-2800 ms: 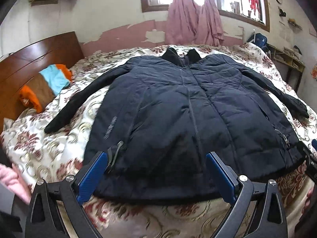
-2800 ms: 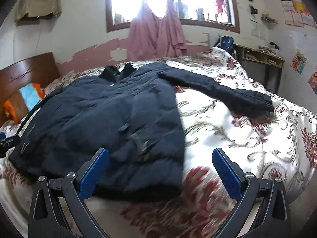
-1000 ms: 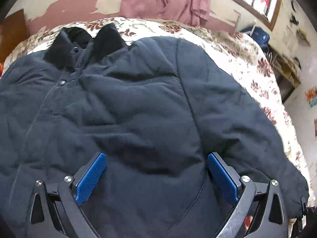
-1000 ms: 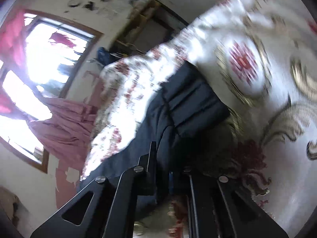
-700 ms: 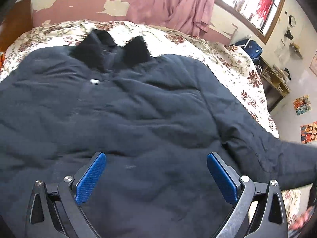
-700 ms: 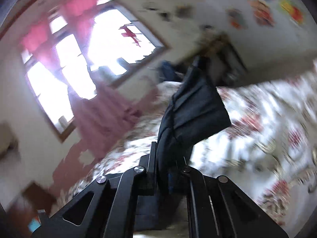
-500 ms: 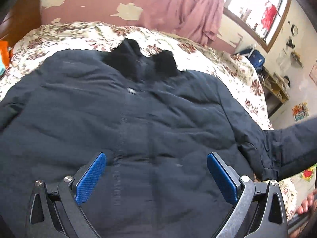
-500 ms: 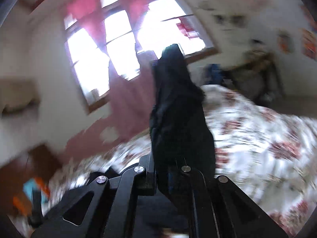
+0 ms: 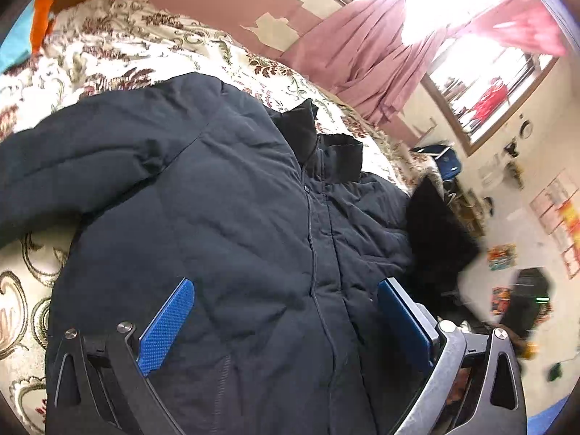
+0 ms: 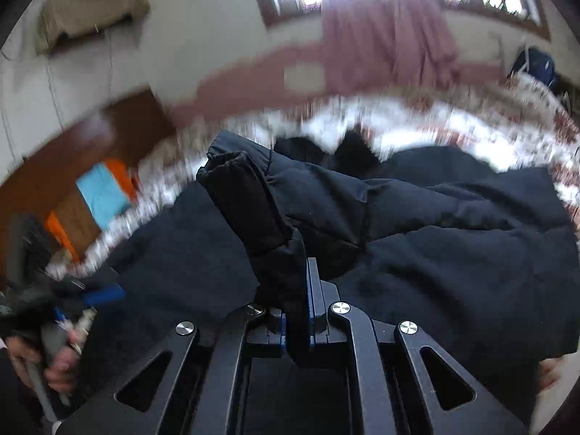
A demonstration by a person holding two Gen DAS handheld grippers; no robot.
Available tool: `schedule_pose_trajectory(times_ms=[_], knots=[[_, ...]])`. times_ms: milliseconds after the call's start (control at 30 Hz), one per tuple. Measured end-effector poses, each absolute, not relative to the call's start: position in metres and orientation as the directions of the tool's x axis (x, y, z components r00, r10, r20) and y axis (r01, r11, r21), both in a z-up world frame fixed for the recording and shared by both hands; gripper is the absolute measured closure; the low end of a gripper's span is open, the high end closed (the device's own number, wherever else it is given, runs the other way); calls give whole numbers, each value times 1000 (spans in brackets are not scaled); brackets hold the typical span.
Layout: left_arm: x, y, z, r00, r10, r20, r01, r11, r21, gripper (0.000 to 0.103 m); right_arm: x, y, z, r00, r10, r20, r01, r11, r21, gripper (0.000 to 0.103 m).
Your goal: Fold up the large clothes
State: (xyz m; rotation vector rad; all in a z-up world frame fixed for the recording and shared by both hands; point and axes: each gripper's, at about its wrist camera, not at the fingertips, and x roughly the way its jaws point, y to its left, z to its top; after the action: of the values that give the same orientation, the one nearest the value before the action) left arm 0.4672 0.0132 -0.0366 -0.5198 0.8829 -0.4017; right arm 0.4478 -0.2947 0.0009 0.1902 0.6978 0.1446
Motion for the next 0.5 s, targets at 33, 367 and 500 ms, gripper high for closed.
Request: schedule_pose_trajectory(times_ms=[33,367,500], knots=[[468,17,-41,567,-561,-603,129,784,-607,2,452,-290,-10,731,194,-654,-62,974,219,92],[487,-20,-60,498,-693,-521,175,669,-722,2,455,-291,-56,611,297,-734,-40,937,346,36],[498,-55,-67,440,-723,-533,174,650,-739,1,429,-303,-57,597,320,-736,-83,937,340,34]])
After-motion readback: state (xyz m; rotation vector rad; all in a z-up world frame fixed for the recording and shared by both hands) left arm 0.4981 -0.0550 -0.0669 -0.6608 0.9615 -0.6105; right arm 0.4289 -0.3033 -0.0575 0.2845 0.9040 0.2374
